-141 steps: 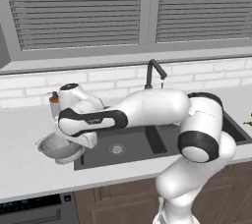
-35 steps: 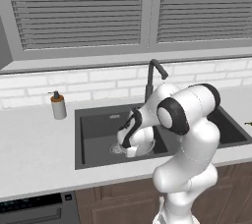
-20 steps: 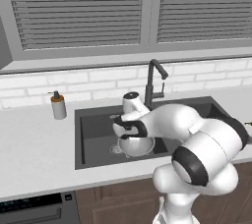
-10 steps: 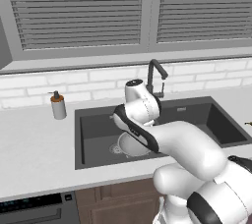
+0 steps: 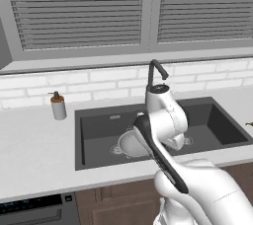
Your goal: Put the colander in the sink, put the tangerine, banana in the colander, and turn on the sink faucet and pour water over the colander.
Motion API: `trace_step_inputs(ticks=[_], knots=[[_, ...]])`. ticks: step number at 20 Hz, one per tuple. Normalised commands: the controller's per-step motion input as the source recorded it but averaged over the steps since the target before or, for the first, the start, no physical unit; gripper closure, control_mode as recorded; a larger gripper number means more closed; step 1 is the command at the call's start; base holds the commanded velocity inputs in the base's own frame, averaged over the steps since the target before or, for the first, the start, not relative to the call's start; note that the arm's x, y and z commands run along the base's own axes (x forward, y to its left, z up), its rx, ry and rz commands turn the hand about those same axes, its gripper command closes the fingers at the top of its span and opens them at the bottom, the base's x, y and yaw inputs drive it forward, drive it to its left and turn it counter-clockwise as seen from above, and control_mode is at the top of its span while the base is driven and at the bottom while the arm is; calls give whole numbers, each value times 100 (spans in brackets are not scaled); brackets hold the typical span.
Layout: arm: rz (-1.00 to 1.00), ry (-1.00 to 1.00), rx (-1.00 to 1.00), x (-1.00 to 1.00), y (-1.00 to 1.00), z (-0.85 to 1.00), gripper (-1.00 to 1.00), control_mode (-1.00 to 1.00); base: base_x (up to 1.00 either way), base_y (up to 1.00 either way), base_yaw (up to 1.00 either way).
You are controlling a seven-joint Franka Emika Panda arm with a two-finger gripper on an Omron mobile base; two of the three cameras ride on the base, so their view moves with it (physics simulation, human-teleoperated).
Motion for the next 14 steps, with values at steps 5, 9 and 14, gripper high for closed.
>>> trace_step_inputs(ticks=[5,9,14], knots=[[33,0,0,-58,-52,29,-100,-100,0,0,0],[22,3,0,-40,-57,26,-100,-100,0,0,0],[16,9,2,-34,-62,14,-100,-100,0,0,0]])
